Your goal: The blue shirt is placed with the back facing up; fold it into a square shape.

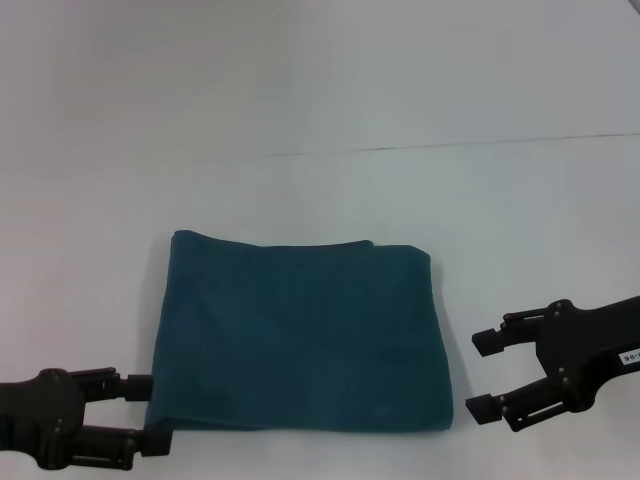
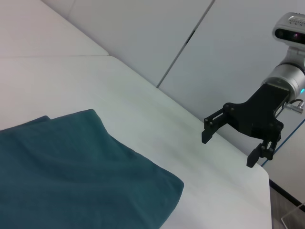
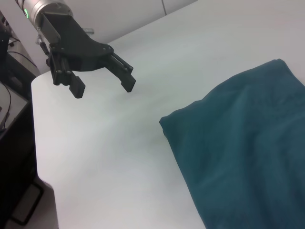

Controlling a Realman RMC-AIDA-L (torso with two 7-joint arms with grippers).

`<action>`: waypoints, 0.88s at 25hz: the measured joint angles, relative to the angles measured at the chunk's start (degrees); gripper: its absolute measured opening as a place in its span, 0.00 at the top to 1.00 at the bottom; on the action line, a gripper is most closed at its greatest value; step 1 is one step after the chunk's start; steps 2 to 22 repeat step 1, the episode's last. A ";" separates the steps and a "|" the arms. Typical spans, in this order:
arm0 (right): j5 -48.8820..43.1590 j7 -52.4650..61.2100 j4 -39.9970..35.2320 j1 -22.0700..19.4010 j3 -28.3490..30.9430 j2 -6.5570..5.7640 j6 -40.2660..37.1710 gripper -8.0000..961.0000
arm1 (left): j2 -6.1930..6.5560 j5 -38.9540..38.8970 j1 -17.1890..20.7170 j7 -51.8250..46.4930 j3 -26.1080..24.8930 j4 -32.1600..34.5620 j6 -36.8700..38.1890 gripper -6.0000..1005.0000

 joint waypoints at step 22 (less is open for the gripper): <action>0.00 0.00 0.00 0.00 0.00 0.00 0.00 0.03 | 0.00 0.09 0.00 0.03 0.02 0.04 -0.01 0.05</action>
